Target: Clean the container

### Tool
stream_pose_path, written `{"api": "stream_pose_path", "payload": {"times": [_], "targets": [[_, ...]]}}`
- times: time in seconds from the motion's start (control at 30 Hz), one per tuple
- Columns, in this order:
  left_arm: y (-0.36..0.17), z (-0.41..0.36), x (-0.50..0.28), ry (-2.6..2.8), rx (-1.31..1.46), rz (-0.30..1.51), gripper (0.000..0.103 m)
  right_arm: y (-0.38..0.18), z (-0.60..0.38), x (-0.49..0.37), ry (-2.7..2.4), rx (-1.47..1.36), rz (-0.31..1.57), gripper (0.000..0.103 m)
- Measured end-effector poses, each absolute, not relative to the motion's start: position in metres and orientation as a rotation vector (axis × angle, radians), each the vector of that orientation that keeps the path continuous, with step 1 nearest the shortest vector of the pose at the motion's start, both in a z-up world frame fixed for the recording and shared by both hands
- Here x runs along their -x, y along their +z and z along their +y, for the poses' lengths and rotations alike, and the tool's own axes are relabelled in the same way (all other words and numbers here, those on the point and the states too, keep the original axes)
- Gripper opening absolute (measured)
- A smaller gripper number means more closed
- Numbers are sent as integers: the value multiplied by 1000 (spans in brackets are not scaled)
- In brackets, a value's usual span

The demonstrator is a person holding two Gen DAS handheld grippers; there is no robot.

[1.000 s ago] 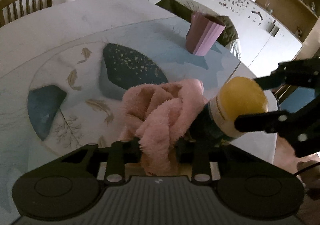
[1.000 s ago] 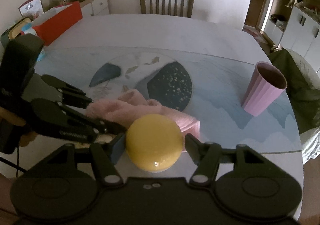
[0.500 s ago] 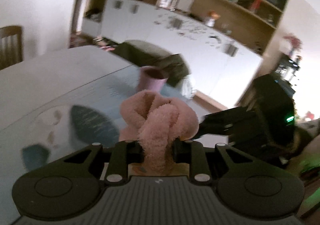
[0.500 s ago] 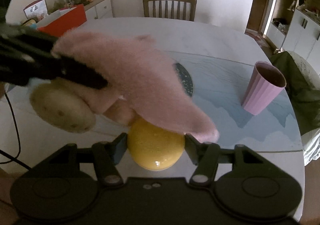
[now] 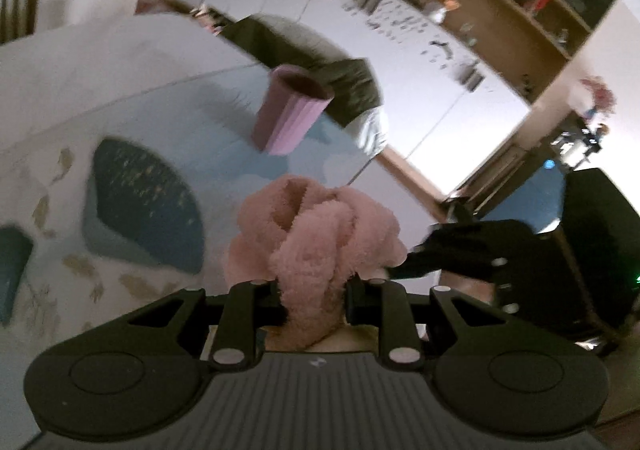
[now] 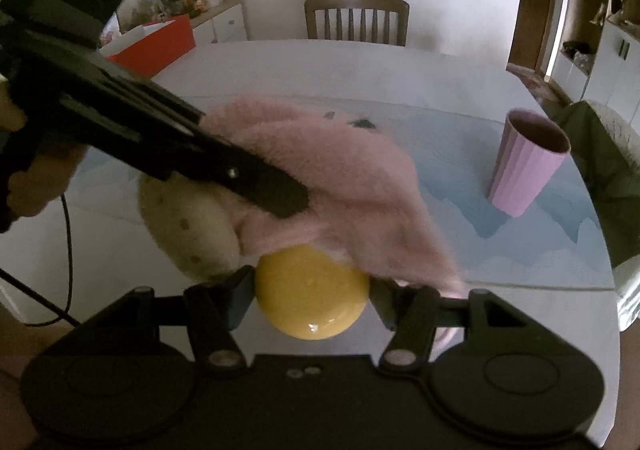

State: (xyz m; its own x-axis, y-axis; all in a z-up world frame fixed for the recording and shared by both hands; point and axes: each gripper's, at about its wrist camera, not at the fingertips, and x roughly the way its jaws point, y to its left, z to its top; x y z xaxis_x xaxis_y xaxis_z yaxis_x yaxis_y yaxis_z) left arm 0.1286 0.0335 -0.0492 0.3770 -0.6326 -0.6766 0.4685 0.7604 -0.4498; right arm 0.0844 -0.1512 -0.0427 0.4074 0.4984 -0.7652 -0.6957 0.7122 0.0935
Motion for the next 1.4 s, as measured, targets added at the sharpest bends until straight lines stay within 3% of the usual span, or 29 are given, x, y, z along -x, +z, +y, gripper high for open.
{"api": "stream_pose_path", "payload": {"times": [0.43, 0.93, 1.4], "targets": [[-109, 34, -122, -501, 119, 1087, 23, -45, -183, -85, 795, 212, 889, 60], [-15, 16, -78, -578, 127, 845, 23, -61, -233, -142, 694, -268, 1104, 60], [-61, 4, -107, -546, 89, 939, 23, -69, -233, -150, 663, -369, 1161, 60]]}}
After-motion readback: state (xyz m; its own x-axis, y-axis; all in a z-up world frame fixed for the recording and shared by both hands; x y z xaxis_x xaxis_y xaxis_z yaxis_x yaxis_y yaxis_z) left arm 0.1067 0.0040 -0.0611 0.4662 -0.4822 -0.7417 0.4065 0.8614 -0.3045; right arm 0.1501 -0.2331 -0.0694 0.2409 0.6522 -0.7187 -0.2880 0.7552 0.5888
